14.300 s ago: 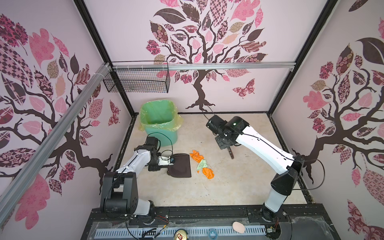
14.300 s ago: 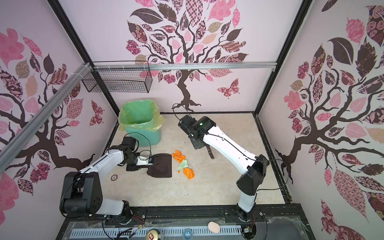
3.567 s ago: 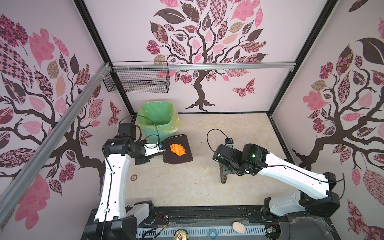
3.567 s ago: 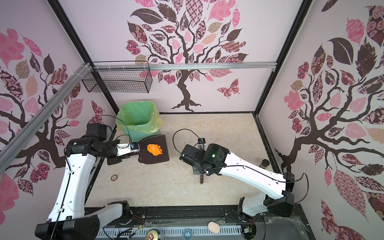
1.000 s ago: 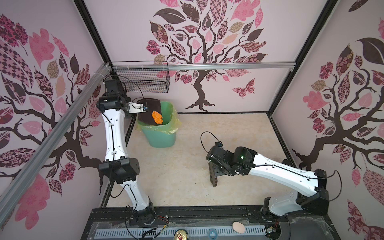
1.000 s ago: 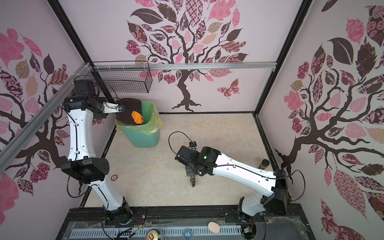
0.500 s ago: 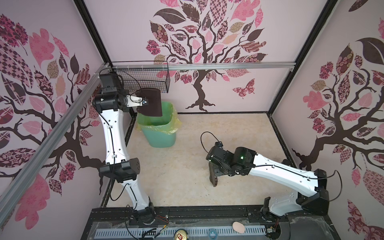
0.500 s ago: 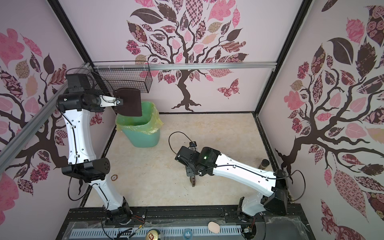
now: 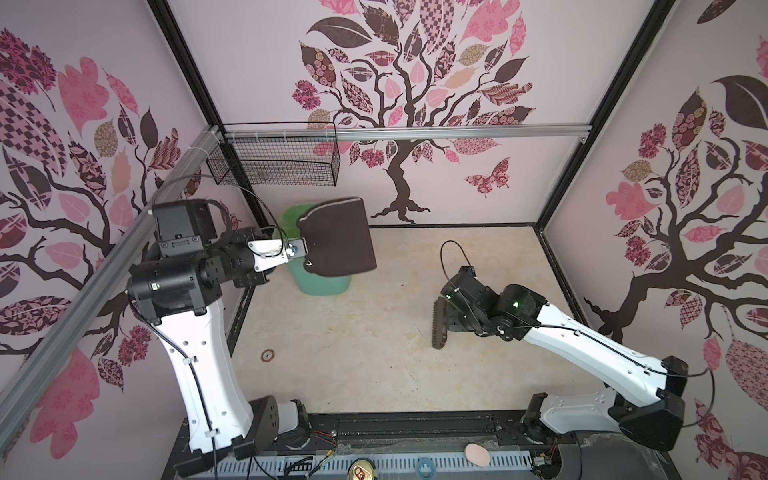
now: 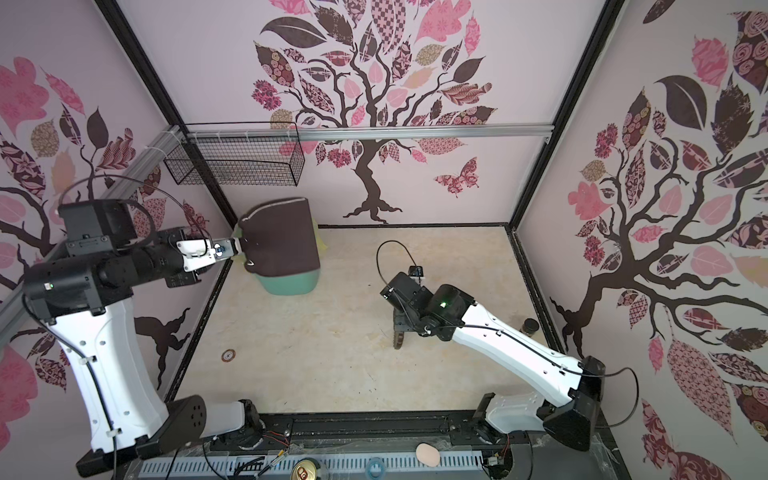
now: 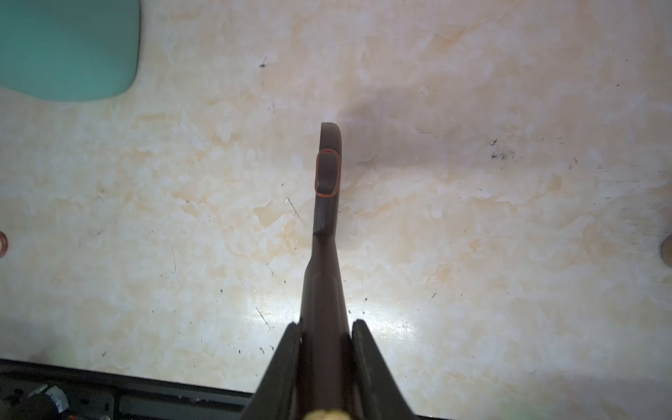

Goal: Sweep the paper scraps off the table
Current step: 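Lower the dustpan to the table with the left gripper while the right lowers the brush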

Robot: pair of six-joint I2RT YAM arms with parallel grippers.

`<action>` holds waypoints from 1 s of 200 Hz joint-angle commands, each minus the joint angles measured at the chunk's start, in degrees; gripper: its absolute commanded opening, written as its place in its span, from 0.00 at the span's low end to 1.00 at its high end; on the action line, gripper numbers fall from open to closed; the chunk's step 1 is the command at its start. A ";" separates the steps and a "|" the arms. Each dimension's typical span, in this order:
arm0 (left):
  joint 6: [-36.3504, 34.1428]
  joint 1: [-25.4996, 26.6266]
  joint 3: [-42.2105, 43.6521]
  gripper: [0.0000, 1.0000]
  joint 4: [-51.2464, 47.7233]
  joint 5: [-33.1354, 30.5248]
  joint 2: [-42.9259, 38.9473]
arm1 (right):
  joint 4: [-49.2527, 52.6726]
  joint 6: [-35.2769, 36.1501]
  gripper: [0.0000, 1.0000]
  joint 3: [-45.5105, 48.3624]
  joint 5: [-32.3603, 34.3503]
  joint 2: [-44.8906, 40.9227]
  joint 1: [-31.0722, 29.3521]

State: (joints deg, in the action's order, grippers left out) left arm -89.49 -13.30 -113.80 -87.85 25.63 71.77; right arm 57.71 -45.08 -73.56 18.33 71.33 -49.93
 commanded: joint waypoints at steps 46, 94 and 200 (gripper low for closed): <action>10.87 3.67 44.60 0.00 14.16 3.90 -10.90 | -30.99 -11.77 0.00 22.38 -2.69 -21.71 11.91; 16.74 12.65 68.02 0.00 34.39 -3.92 -13.25 | -44.01 -24.96 0.00 40.17 0.11 -27.01 12.44; 20.78 20.73 75.57 0.00 50.47 -10.37 6.14 | -42.05 -38.52 0.10 58.78 2.70 -35.08 12.43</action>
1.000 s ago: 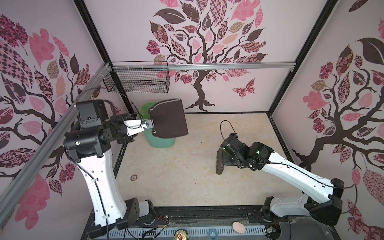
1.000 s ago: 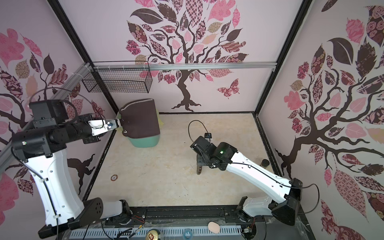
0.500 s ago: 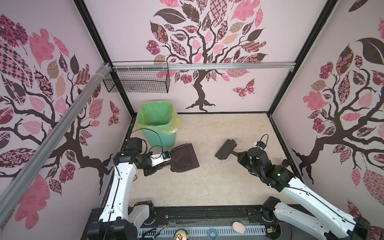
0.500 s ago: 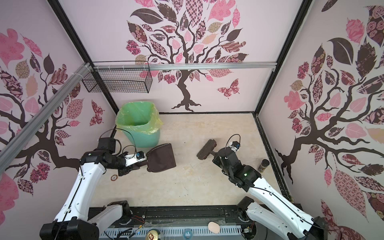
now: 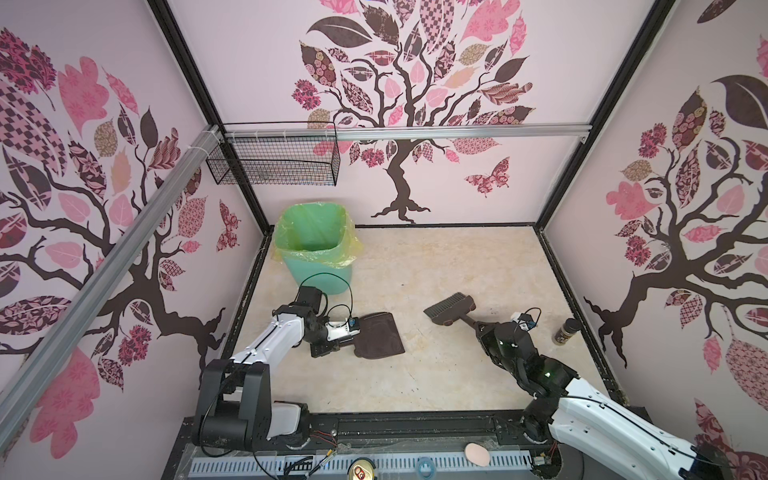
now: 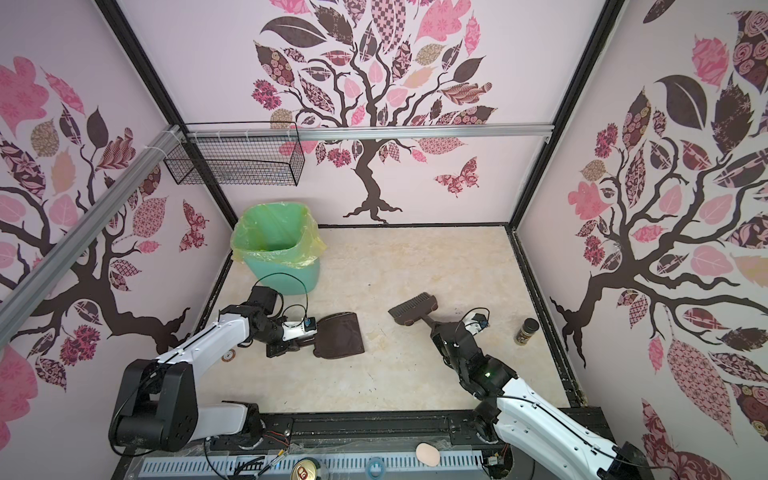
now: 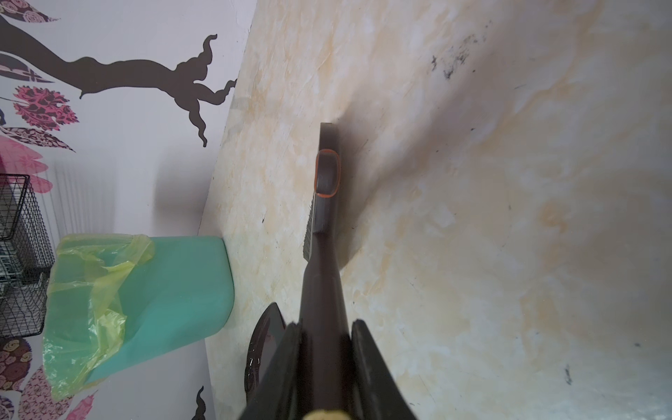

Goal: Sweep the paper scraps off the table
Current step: 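Lower the dustpan to the table with the left gripper while the right lowers the brush, then open both grippers to release the dustpan and brush on the table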

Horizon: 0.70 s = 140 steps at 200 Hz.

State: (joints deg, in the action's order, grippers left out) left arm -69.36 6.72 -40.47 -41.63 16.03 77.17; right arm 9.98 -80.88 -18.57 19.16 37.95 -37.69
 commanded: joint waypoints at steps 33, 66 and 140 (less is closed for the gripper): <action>0.19 0.85 3.19 0.01 5.39 -2.37 2.41 | 5.97 -4.73 0.17 8.93 1.80 -7.51 0.16; 0.36 0.84 3.04 0.04 6.38 -2.67 4.28 | 8.36 -3.91 0.22 9.35 2.11 -9.91 0.19; 0.83 0.84 0.96 0.48 3.40 -1.89 3.99 | 4.66 -2.30 0.34 10.02 -1.13 -1.02 0.19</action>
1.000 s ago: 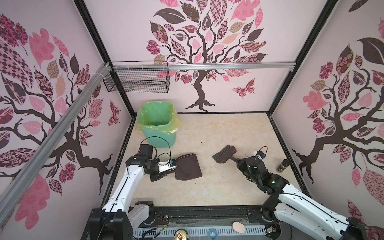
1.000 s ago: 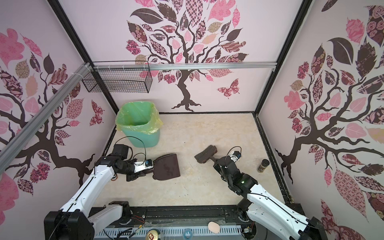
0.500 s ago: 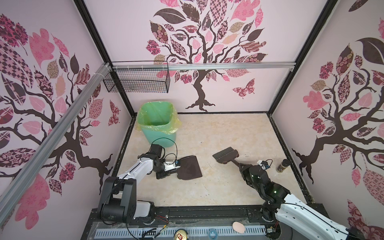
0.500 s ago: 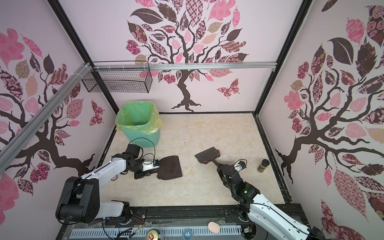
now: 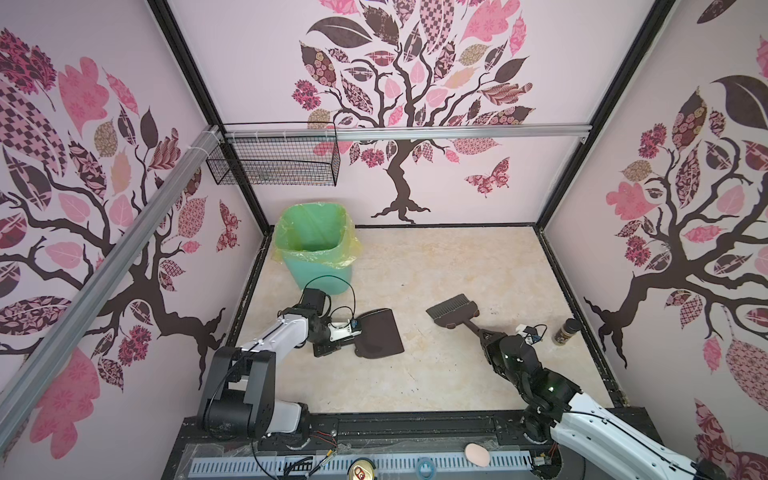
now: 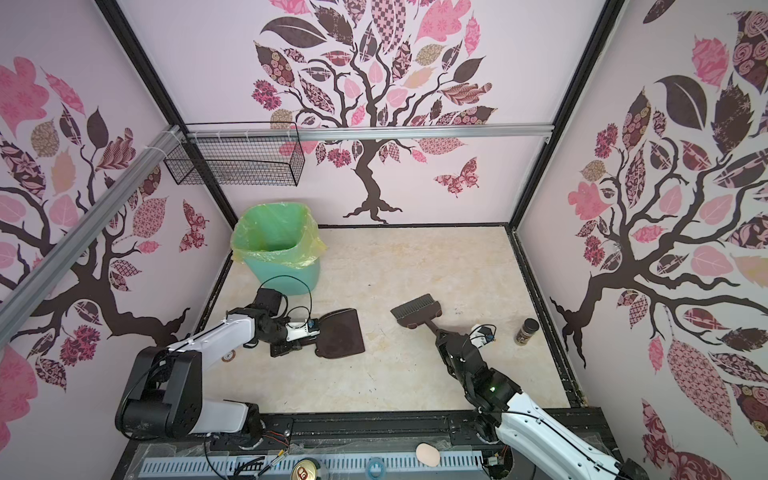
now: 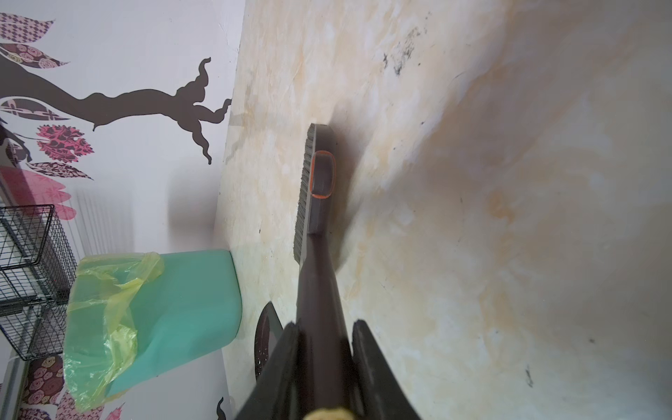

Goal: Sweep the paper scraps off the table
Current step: 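Open both grippers to release the dustpan and brush on the table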

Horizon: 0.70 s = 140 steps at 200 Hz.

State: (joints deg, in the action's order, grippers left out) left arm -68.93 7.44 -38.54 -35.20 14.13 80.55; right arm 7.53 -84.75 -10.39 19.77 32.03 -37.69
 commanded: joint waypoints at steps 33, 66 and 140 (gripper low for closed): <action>0.46 0.05 -2.33 0.71 -6.47 1.83 -2.39 | 4.95 1.73 0.50 2.01 -2.63 8.37 0.17; 1.38 -0.14 -5.93 0.77 -12.97 5.41 -7.83 | 6.16 2.48 0.61 0.96 -2.80 9.77 0.16; -1.21 -8.18 -20.56 0.80 -29.05 13.57 -18.31 | 22.42 6.85 1.00 -7.87 -3.61 11.21 -1.42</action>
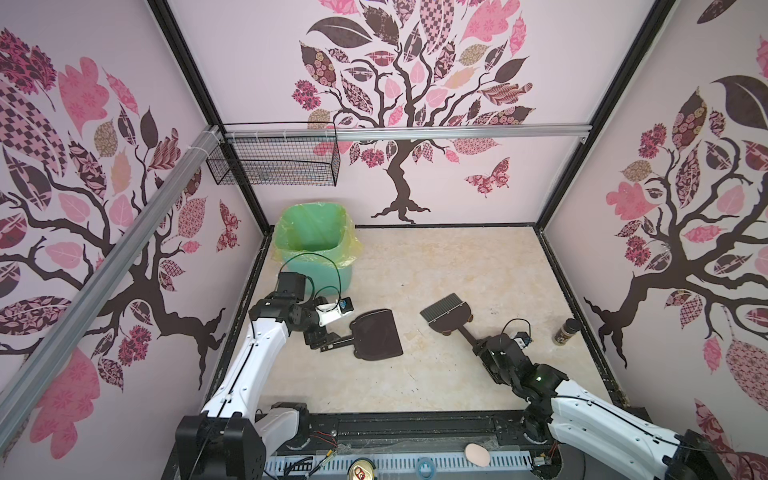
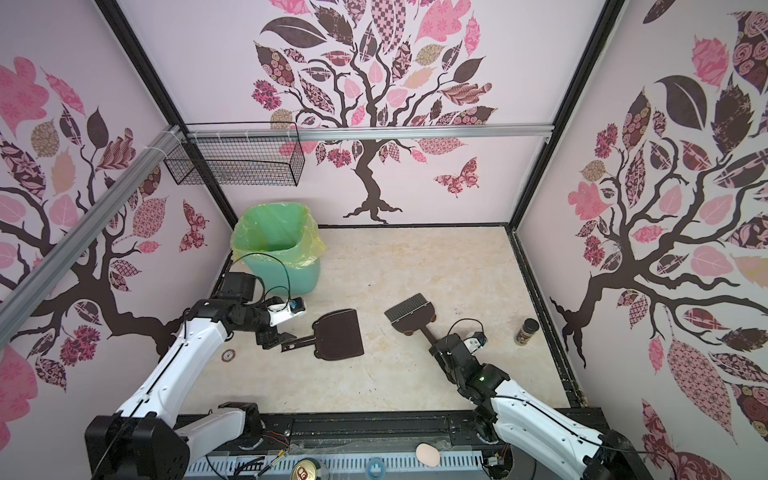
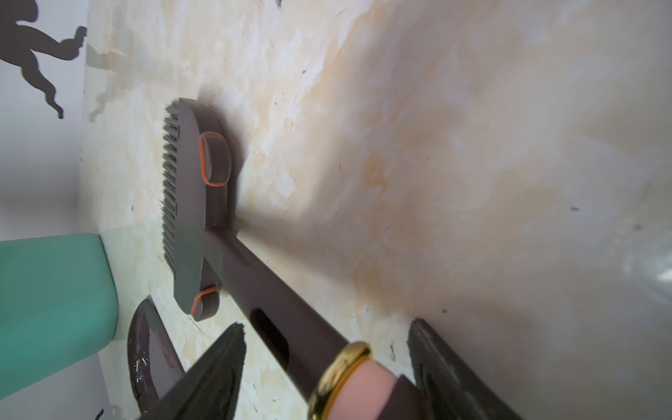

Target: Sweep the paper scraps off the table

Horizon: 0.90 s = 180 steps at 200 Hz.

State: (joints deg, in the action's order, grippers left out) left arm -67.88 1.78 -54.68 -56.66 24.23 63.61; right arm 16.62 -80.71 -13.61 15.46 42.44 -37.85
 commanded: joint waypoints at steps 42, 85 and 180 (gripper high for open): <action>-5.15 -13.44 -6.21 0.80 -7.94 9.79 -0.11 | 29.90 6.19 0.99 -17.21 9.02 0.37 -4.26; 6.92 -27.04 -11.12 0.80 -4.69 28.46 9.96 | 41.55 14.07 0.99 -34.93 20.66 5.18 -4.41; 30.34 -31.07 -6.80 0.81 16.45 34.29 11.35 | 38.08 20.21 0.99 -32.42 18.26 17.18 -4.90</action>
State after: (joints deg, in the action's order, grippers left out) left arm -45.80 -29.21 -64.71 -48.16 57.45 76.66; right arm 57.14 -61.45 -49.69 34.96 60.18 -42.26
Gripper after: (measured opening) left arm 0.812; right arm 0.989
